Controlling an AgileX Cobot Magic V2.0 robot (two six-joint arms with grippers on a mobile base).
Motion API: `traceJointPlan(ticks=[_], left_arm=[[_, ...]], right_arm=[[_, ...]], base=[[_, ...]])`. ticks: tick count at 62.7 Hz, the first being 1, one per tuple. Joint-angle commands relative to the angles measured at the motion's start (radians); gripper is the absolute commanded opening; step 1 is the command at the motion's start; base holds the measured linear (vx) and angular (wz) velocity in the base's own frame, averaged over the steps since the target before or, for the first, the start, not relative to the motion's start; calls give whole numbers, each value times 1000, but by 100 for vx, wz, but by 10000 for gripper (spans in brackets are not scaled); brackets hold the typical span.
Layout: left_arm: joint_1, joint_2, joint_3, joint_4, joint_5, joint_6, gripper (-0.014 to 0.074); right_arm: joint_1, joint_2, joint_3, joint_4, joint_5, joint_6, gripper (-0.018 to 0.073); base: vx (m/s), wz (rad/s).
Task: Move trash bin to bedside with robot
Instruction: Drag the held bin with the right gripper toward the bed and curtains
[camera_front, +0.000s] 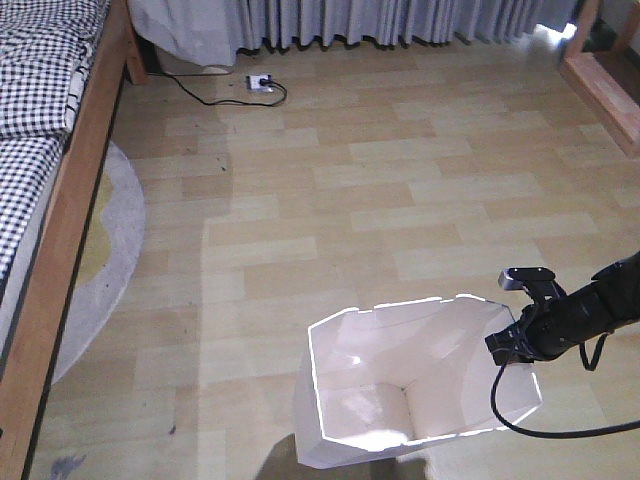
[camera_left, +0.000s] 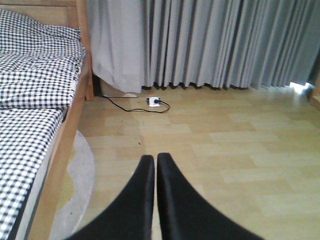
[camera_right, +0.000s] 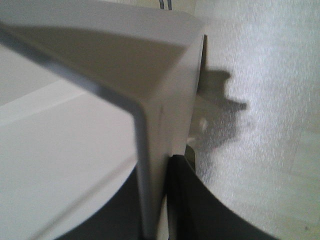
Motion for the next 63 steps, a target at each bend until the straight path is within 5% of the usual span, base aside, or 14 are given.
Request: traceJointPlan(ticks=[1, 63], left_arm=[[0, -14, 19, -4, -68, -6, -6], [0, -14, 19, -4, -68, -6, -6]], right_arm=[[-3, -75, -8, 41, 183, 1, -5], [-2, -75, -8, 41, 183, 1, -5]], base=[[34, 17], [30, 5]])
